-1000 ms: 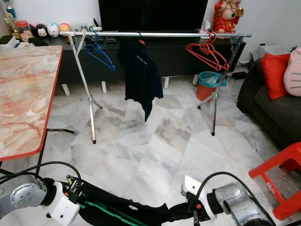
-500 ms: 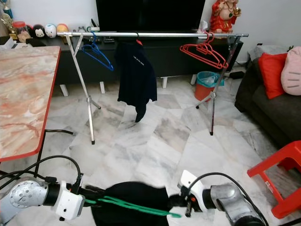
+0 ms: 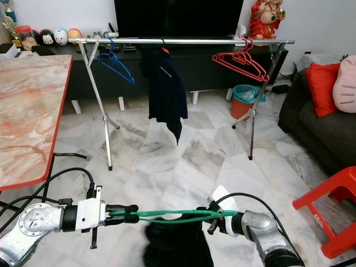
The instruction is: Hang hanger
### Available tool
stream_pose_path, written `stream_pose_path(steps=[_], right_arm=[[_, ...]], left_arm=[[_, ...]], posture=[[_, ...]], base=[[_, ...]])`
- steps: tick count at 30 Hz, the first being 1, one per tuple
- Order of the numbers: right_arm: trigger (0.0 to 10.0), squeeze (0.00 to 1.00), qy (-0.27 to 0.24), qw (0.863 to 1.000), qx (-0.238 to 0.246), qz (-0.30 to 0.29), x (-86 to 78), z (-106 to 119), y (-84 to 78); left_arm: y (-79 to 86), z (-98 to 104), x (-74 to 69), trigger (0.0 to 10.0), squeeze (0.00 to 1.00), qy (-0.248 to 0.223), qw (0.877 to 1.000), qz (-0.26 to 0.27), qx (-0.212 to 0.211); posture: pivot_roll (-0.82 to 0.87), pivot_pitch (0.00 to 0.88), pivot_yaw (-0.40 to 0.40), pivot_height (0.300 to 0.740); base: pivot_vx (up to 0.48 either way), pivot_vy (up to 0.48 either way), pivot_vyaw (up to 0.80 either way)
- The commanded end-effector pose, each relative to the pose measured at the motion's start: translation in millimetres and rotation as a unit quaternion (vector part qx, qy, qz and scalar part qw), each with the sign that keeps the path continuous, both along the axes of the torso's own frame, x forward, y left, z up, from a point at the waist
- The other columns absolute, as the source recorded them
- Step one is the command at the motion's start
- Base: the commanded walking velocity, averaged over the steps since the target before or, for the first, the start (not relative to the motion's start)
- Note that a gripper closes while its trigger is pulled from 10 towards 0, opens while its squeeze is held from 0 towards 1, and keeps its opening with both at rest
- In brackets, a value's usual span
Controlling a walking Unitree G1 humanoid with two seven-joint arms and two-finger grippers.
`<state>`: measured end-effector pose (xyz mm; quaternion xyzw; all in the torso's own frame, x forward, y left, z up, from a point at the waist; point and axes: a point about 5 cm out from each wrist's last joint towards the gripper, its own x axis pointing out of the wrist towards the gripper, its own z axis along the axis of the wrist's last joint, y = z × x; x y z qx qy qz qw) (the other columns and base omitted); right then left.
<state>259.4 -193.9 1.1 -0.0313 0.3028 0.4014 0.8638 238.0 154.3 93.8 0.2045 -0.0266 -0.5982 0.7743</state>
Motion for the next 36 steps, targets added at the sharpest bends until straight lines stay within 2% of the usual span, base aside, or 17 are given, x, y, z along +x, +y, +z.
stream_pose_path(steps=[1,4,5,7,9,11,13,15,16,18,20,24,26,27,29,32,36], right_arm=[[0.0,0.00,-0.013,1.000,0.006,-0.016,3.2,1.4,0.3],[0.0,0.00,-0.028,0.999,0.000,-0.042,5.1,-0.5,2.4],[0.0,0.00,-0.046,0.995,-0.002,-0.086,9.5,0.2,0.9],[0.0,0.00,-0.063,0.987,0.009,-0.151,16.5,2.8,-1.0],[0.0,0.00,-0.068,0.982,0.019,-0.174,18.9,3.9,-1.0],[0.0,0.00,-0.085,0.964,0.034,-0.248,24.6,6.0,-1.5],[0.0,0.00,-0.090,0.957,0.037,-0.272,25.2,5.8,-1.7],[0.0,0.00,-0.089,0.951,0.042,-0.294,25.2,4.5,-0.2],[0.0,0.00,-0.089,0.947,0.043,-0.306,25.0,3.0,2.2],[0.0,0.00,-0.082,0.946,0.059,-0.309,24.1,1.3,7.2],[0.0,0.00,-0.081,0.946,0.060,-0.309,22.7,-0.8,12.1],[0.0,0.00,-0.087,0.941,0.045,-0.323,20.3,-3.7,12.8],[0.0,0.00,-0.104,0.914,0.024,-0.391,19.0,-3.8,-0.2],[0.0,0.00,-0.104,0.914,0.024,-0.391,19.0,-3.8,-0.2],[0.0,0.00,-0.119,0.897,0.013,-0.425,18.4,-2.1,-7.5],[0.0,0.00,-0.140,0.875,0.020,-0.463,18.9,3.2,-15.6],[0.0,0.00,-0.160,0.864,0.018,-0.478,18.7,7.1,-17.5]], left_arm=[[2.6,9.9,8.8,10.0,0.00,0.000,0.997,0.055,-0.046],[3.2,8.6,21.4,10.0,0.00,0.025,0.987,0.132,-0.083],[5.2,3.7,34.0,10.0,0.00,0.039,0.972,0.213,-0.091],[7.6,-3.7,45.1,10.0,0.00,0.068,0.946,0.299,-0.106],[7.5,-6.8,47.1,10.0,0.00,0.087,0.935,0.325,-0.115],[6.0,-18.7,55.0,10.0,0.00,0.101,0.903,0.406,-0.097],[6.6,-22.8,58.0,10.0,0.00,0.105,0.889,0.436,-0.090],[8.2,-23.3,61.7,10.0,0.00,0.111,0.876,0.460,-0.096],[9.0,-19.7,66.2,10.0,0.00,0.119,0.861,0.479,-0.127],[8.5,-14.2,69.3,10.0,0.00,0.122,0.852,0.485,-0.153],[5.8,-10.9,69.9,10.0,0.00,0.123,0.857,0.476,-0.154],[9.3,-13.1,70.0,10.0,0.00,0.108,0.856,0.490,-0.122],[20.0,-30.9,66.3,10.0,0.00,0.096,0.835,0.539,-0.057],[20.0,-30.9,66.3,10.0,0.00,0.096,0.835,0.539,-0.057],[25.8,-44.6,58.6,10.0,0.00,0.081,0.832,0.549,-0.009],[30.5,-57.0,48.5,10.0,0.00,0.103,0.817,0.566,-0.018],[32.0,-59.5,44.3,10.0,0.00,0.117,0.806,0.579,-0.042]], posture=[[0.02,0.000,-0.082,0.740],[0.03,0.000,-0.081,0.740],[0.04,0.000,-0.078,0.740],[0.04,0.000,-0.073,0.740],[0.04,0.000,-0.070,0.740],[0.04,0.000,-0.058,0.740],[0.03,0.000,-0.055,0.740],[0.03,0.000,-0.047,0.740],[0.03,0.000,-0.039,0.740],[0.02,0.000,-0.031,0.740],[0.03,0.000,-0.025,0.740],[0.03,0.000,-0.014,0.740],[0.02,0.000,-0.008,0.740],[0.02,0.000,-0.008,0.740],[0.01,0.000,-0.006,0.740],[0.01,0.000,-0.005,0.740],[0.02,0.000,-0.003,0.740]], base=[[0.000,0.000,0.00],[0.000,0.000,0.00],[0.000,0.000,0.00],[0.000,0.000,0.00],[0.000,0.000,0.00],[0.000,0.000,0.00],[0.000,0.000,0.00],[0.000,0.000,0.00],[0.000,0.000,0.00],[0.000,0.000,0.00],[0.000,0.000,0.00],[0.000,0.000,0.00],[0.000,0.000,0.00],[0.000,0.000,0.00],[0.000,0.000,0.00],[0.000,0.000,0.00],[0.000,0.000,0.00]])
